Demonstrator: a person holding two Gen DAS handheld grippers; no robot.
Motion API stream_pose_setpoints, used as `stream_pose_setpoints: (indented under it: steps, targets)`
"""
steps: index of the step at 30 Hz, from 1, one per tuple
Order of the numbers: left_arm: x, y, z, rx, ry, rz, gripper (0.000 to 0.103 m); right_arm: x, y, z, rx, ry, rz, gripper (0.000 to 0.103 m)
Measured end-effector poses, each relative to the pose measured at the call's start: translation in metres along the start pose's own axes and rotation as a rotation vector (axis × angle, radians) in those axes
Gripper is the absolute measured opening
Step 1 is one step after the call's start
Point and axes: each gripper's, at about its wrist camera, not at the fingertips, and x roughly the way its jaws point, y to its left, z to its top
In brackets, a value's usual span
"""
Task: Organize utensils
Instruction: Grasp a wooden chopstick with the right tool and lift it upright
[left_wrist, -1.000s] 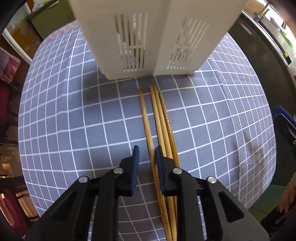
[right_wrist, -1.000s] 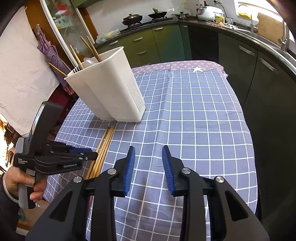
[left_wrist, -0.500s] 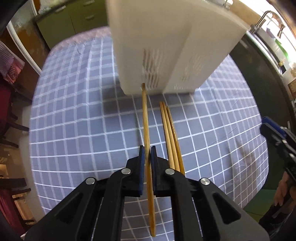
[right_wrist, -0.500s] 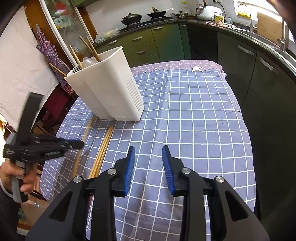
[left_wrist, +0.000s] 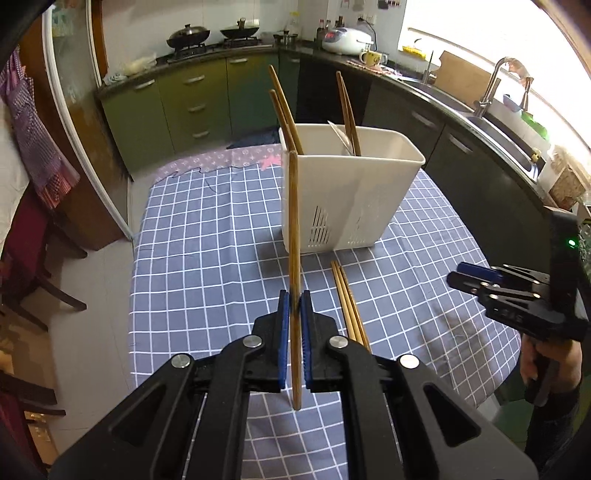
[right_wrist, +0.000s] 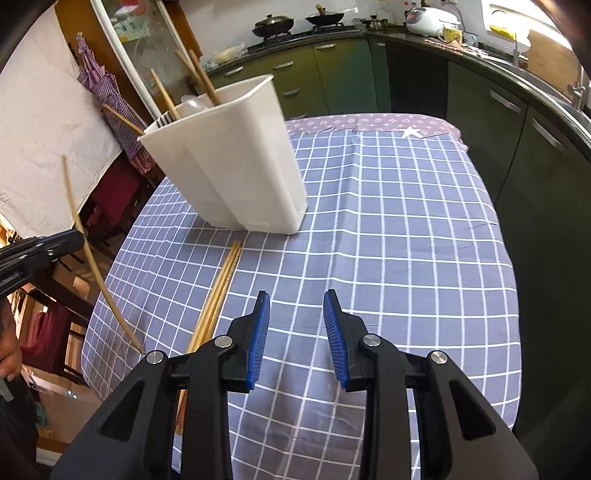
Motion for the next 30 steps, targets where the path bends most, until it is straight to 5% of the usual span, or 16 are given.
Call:
stream_pose_setpoints:
  steps: [11, 15, 30]
  targets:
    - [-0.024, 0.004, -0.02, 0.021, -0.076, 0.001, 0.006, 0.05, 0.044, 0.015, -0.051, 0.175, 0.069, 0.031]
    - [-0.027, 0.005, -0.024, 0.025, -0.083, -0.005, 0.006, 0.076, 0.06, 0.017, -0.054, 0.251, 0.081, 0.022]
    - [-0.028, 0.006, -0.024, 0.042, -0.088, -0.022, 0.006, 0.11, 0.082, 0.02, -0.111, 0.331, -0.047, 0.013]
